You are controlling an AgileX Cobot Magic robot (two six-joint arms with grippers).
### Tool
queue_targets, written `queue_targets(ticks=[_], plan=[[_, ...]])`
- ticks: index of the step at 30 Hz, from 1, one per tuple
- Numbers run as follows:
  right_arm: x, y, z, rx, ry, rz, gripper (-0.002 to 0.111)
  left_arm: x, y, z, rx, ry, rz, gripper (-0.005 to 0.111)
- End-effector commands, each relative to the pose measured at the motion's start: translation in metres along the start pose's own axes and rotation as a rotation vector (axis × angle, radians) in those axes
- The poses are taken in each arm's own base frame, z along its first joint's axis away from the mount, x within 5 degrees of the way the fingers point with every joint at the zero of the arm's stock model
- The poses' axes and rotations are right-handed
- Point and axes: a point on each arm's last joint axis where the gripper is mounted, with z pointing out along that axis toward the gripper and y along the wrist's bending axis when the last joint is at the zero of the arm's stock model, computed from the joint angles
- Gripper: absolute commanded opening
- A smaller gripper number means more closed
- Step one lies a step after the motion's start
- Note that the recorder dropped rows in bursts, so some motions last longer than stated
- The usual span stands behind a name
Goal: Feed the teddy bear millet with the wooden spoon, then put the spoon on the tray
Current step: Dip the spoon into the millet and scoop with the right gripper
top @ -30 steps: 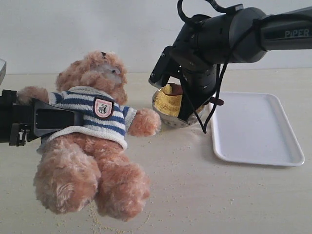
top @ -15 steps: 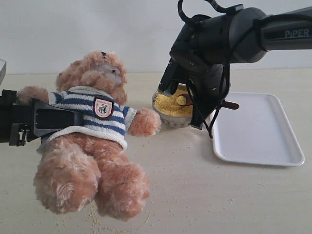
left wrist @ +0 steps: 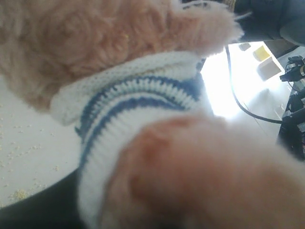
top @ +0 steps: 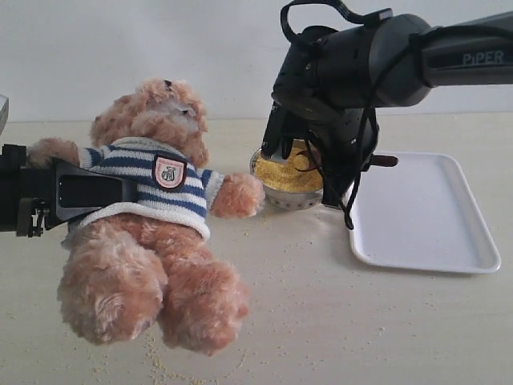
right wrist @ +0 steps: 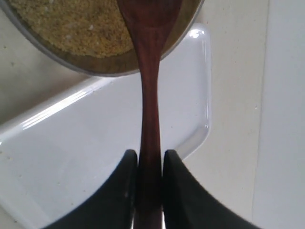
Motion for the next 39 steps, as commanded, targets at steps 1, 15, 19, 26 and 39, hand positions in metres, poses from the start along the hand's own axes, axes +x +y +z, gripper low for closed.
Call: queue_targets(ticks=[1,15,19,26,39], plan=[[-0.0018,-0.0015,-0.0089,0.050,-0.005,-0.050,0.000,-0.0020,-0.0041,-0.0015,0.031,-0.027,-0.005,0.005],[0.0003,-0.0022,-0.0086,0.056,0.017,-0.042,0.000,-0.0020,-0.0051,-0.0015,0.042,-0.028,-0.006,0.005],[-0.0004,-0.0022,-0.0086,0.057,0.010,-0.042,0.000,-0.0020,-0.0053,-0.0015,0.044,-0.028,-0.006,0.005],[-0.0028,-0.0031,-0.0066,0.084,0.000,-0.064,0.000,-0.0026,-0.0056,-0.0015,0.047,-0.034,-0.002,0.005],[-0.0037,0.0009,-0.0120,0.094,0.023,-0.082,0.000,-0.0029,-0.0073,-0.0016,0.066,-0.037,-0.001,0.005]])
